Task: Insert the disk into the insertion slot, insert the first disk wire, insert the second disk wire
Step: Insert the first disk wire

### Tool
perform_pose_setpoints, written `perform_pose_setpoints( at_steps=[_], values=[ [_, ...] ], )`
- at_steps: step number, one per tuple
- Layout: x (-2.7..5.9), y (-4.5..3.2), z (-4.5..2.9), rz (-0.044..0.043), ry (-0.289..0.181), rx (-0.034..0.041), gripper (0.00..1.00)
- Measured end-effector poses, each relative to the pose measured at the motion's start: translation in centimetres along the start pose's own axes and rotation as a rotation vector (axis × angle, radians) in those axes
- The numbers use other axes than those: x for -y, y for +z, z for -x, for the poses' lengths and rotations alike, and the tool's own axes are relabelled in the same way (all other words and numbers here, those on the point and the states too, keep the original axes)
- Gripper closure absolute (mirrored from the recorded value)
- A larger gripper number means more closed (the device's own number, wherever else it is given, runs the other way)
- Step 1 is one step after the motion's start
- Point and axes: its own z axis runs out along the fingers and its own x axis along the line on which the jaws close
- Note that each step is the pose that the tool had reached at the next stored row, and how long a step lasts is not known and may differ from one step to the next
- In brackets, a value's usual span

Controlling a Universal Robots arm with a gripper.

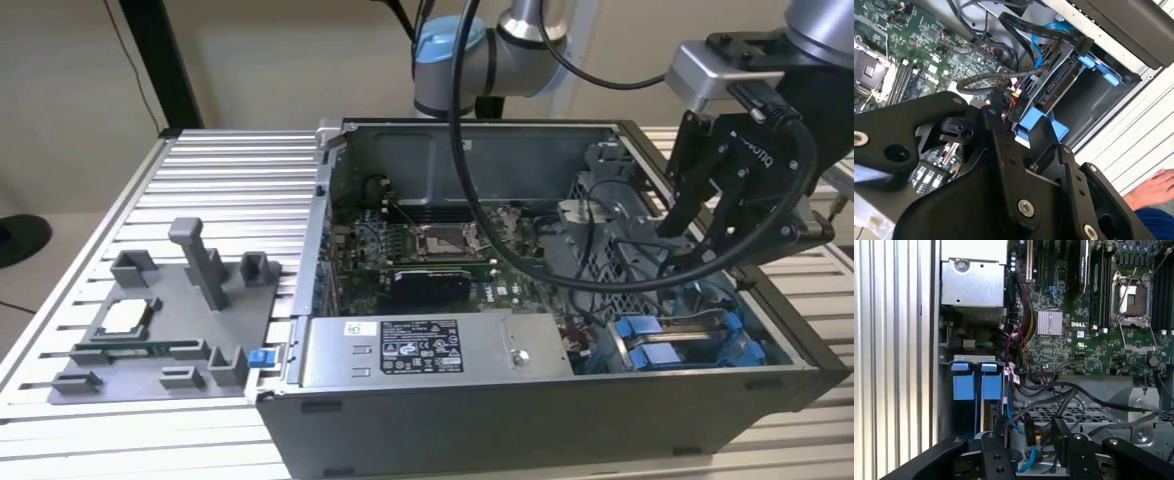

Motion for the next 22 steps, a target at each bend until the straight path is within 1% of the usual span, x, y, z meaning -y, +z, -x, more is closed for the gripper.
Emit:
perform_pose_setpoints(
  at_steps=[8,15,22],
  values=[
    [0.33,0.11,-0.02,0.0047,-0.049,-0.0016,0.0],
    [0.34,0.15,-0.02,0.005,-0.051,-0.0018,0.0],
    [0.36,0.3,-0.04,-0.001,-0.053,-0.0022,0.0]
  ],
)
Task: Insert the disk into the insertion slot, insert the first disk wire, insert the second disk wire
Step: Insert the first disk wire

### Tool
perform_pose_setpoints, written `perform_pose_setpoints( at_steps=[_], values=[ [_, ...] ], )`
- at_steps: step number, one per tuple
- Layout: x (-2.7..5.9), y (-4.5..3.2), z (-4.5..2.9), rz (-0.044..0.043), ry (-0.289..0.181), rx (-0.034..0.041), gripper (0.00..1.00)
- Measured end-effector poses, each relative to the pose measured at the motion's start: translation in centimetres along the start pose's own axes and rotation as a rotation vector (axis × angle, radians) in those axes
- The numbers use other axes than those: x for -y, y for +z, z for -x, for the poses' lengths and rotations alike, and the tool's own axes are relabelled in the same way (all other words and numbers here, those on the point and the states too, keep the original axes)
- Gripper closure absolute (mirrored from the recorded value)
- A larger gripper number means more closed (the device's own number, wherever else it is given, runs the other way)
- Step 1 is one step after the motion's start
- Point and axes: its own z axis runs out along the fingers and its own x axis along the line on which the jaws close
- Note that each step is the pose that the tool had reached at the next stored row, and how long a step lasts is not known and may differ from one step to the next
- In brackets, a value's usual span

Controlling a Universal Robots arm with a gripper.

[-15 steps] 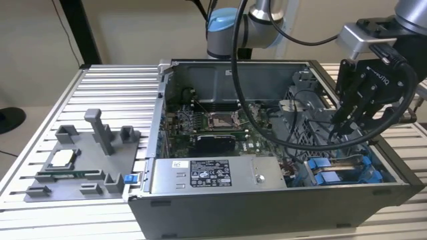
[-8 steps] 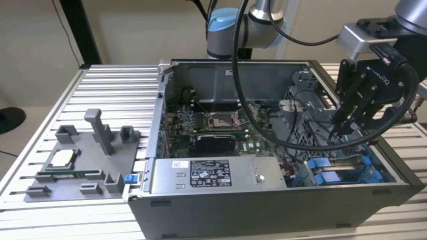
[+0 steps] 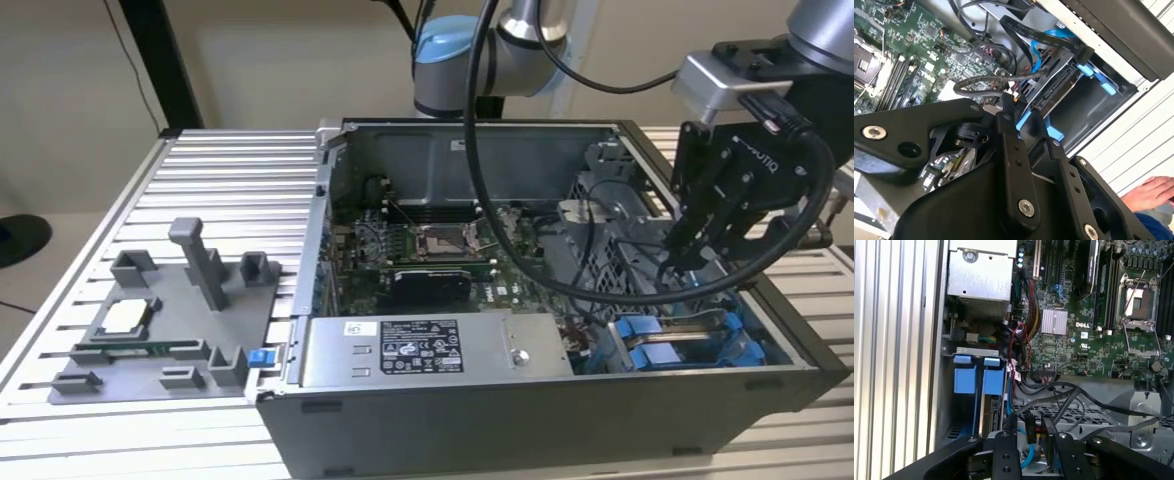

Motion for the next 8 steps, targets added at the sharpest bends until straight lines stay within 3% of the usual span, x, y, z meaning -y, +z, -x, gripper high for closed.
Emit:
perform_pose_setpoints(
  at_steps=[1,2,8],
  values=[
    [0.0,0.01,0.0,-0.0001,0.0,0.0,0.0],
    [0.0,0.02,0.0,-0.0002,0.0,0.0001,1.0],
    [0.0,0.08,0.0,-0.0008,0.0,0.0011,1.0]
  ],
)
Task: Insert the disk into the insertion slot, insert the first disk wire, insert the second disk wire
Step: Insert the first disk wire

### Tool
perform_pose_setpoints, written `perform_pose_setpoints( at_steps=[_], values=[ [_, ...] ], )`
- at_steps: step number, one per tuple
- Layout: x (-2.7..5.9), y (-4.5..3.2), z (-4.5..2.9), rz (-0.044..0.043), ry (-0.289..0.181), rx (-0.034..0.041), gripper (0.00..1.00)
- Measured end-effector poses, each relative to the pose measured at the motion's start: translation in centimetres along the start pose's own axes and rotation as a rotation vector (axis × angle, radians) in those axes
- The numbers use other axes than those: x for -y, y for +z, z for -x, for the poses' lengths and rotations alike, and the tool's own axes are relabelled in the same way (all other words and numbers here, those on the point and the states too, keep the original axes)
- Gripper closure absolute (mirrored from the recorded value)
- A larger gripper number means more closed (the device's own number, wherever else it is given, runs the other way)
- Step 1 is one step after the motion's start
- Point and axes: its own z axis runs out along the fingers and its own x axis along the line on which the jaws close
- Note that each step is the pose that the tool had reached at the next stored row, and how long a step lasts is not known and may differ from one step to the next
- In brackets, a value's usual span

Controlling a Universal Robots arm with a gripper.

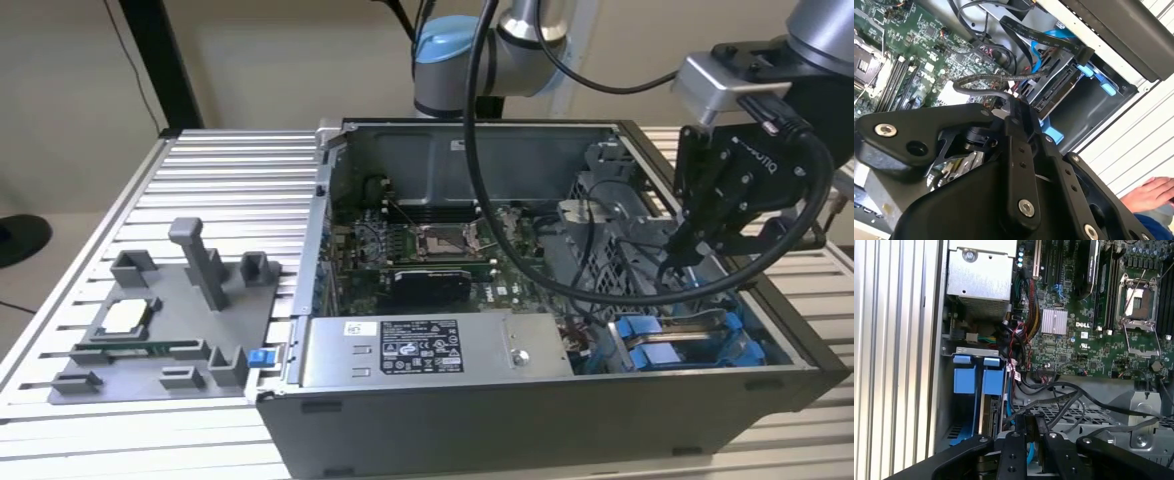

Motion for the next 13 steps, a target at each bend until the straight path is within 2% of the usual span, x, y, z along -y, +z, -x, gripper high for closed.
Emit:
perform_pose_setpoints(
  at_steps=[13],
  values=[
    [0.02,0.31,-0.11,-0.0011,-0.001,0.0,1.0]
  ],
)
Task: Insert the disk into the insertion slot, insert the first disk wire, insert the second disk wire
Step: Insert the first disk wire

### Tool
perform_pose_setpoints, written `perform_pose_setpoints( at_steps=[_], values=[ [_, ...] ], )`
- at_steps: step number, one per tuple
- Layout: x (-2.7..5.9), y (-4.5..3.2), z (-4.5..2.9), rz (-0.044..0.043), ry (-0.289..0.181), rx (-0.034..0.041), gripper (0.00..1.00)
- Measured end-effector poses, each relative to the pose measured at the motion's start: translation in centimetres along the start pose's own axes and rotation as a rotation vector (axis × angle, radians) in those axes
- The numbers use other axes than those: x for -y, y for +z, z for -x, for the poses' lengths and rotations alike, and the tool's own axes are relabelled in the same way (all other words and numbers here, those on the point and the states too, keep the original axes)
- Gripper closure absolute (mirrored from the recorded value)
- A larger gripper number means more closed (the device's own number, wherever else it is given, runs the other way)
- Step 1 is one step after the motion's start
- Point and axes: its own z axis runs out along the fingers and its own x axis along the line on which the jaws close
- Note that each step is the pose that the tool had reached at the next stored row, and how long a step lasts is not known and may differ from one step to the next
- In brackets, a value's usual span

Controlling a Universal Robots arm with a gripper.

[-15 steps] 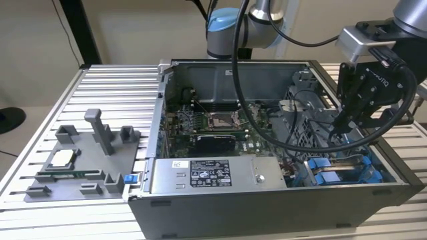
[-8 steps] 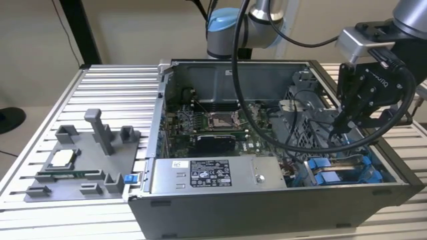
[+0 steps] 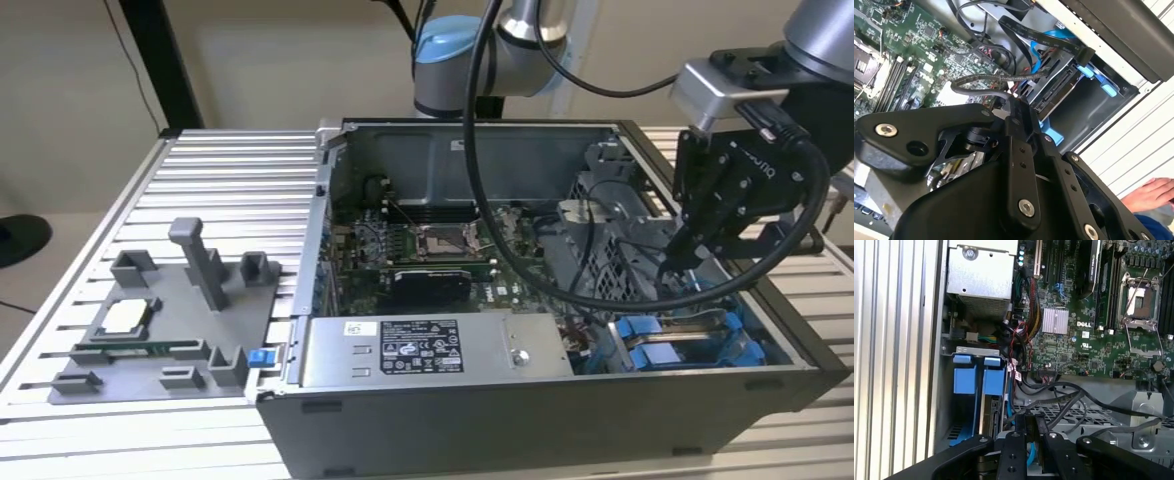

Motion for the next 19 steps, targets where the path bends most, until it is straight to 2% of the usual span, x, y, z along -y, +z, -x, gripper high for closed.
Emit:
perform_pose_setpoints(
  at_steps=[3,4,8,12,19],
  values=[
    [0.0,0.01,-0.02,0.0,0.0,-0.0008,1.0],
    [0.0,0.03,-0.02,0.0003,0.0,-0.0067,1.0],
    [0.0,0.17,-0.03,0.0025,0.001,-0.0467,1.0],
    [0.01,0.33,-0.05,0.0042,0.002,-0.0772,1.0],
    [0.01,0.55,-0.09,0.0074,0.004,-0.1377,1.0]
  ],
)
